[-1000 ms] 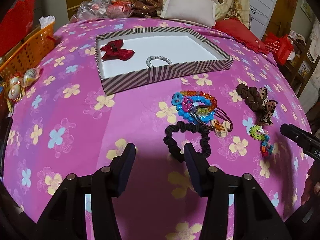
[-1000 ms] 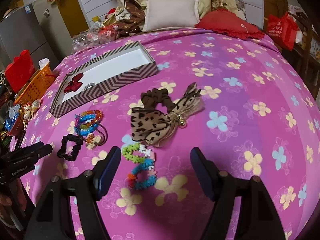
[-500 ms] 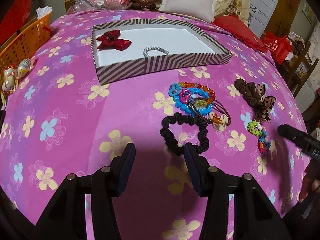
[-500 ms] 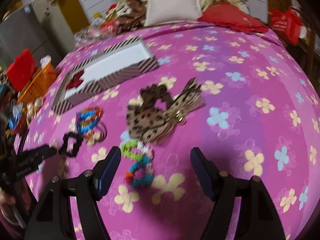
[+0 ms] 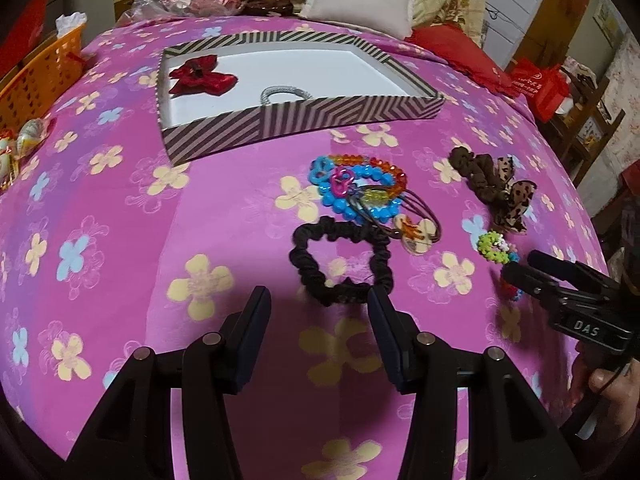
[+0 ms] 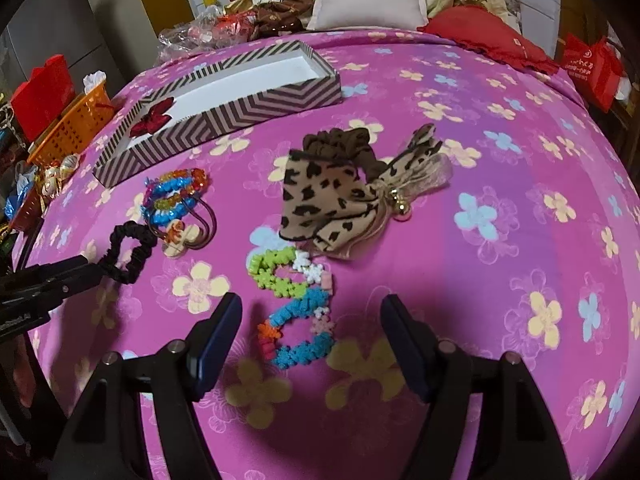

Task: Organize jewelry
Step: 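Move both grippers back toward the remaining jewelry beside the tray, then grasp the black scrunchie with the left gripper while the right gripper grasps the green-blue flower bracelet, then carry the black scrunchie and flower bracelet with both grippers into the white tray, then open both grippers to release the scrunchie and flower bracelet in the tray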

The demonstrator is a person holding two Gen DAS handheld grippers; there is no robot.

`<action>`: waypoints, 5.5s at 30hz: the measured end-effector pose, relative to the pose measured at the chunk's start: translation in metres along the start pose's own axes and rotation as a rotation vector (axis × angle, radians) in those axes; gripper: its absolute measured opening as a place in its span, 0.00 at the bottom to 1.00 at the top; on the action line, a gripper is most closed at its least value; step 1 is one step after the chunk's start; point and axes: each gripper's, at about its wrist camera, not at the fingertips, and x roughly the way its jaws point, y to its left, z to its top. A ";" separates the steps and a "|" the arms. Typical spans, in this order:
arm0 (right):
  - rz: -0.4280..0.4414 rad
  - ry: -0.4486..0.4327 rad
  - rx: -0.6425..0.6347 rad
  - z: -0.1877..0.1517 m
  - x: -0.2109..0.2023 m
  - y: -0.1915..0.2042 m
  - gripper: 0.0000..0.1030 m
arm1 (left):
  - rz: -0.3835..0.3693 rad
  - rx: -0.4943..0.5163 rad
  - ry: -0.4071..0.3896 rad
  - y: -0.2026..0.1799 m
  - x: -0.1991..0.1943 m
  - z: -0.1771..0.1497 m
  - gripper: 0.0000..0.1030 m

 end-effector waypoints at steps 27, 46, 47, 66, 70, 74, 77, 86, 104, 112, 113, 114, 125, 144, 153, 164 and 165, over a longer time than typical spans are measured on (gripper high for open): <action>-0.100 -0.028 -0.103 0.000 0.011 0.014 0.72 | 0.054 0.074 0.026 -0.016 0.019 0.000 0.42; 0.014 -0.088 -0.110 -0.004 -0.014 0.021 0.13 | -0.043 0.034 -0.016 0.000 0.008 -0.001 0.00; 0.027 -0.096 -0.108 -0.002 -0.017 0.022 0.13 | -0.048 0.036 -0.025 -0.001 0.005 -0.001 0.00; 0.129 -0.236 -0.118 0.035 -0.067 0.047 0.13 | -0.084 0.015 -0.164 0.005 -0.052 0.029 0.00; 0.131 -0.250 -0.131 0.046 -0.069 0.052 0.13 | -0.073 0.012 -0.175 0.009 -0.055 0.036 0.00; 0.145 -0.256 -0.129 0.059 -0.068 0.054 0.13 | -0.056 0.015 -0.187 0.010 -0.057 0.043 0.00; 0.166 -0.254 -0.117 0.070 -0.066 0.054 0.13 | -0.046 0.015 -0.195 0.013 -0.059 0.049 0.00; 0.173 -0.246 -0.129 0.093 -0.054 0.063 0.13 | -0.013 0.004 -0.192 0.022 -0.051 0.066 0.00; 0.186 -0.253 -0.175 0.156 -0.023 0.089 0.13 | 0.087 -0.025 -0.213 0.049 -0.027 0.116 0.00; 0.207 -0.249 -0.180 0.177 -0.009 0.095 0.13 | 0.090 -0.044 -0.212 0.059 -0.017 0.135 0.00; 0.210 -0.247 -0.179 0.180 -0.007 0.095 0.13 | 0.089 -0.049 -0.210 0.060 -0.015 0.137 0.00; 0.210 -0.246 -0.179 0.182 -0.005 0.095 0.13 | 0.090 -0.053 -0.207 0.062 -0.012 0.139 0.00; 0.182 -0.199 -0.185 0.205 0.041 0.103 0.13 | 0.107 -0.088 -0.180 0.075 0.018 0.150 0.00; 0.142 -0.070 -0.150 0.201 0.125 0.105 0.13 | 0.162 -0.107 -0.103 0.099 0.068 0.146 0.00; 0.122 -0.033 -0.122 0.201 0.136 0.098 0.14 | 0.178 -0.095 -0.099 0.095 0.072 0.146 0.00; 0.138 -0.087 -0.094 0.194 0.107 0.094 0.53 | 0.181 -0.068 -0.124 0.084 0.058 0.144 0.35; 0.133 -0.098 -0.097 0.193 0.101 0.094 0.54 | 0.177 -0.070 -0.125 0.083 0.055 0.143 0.35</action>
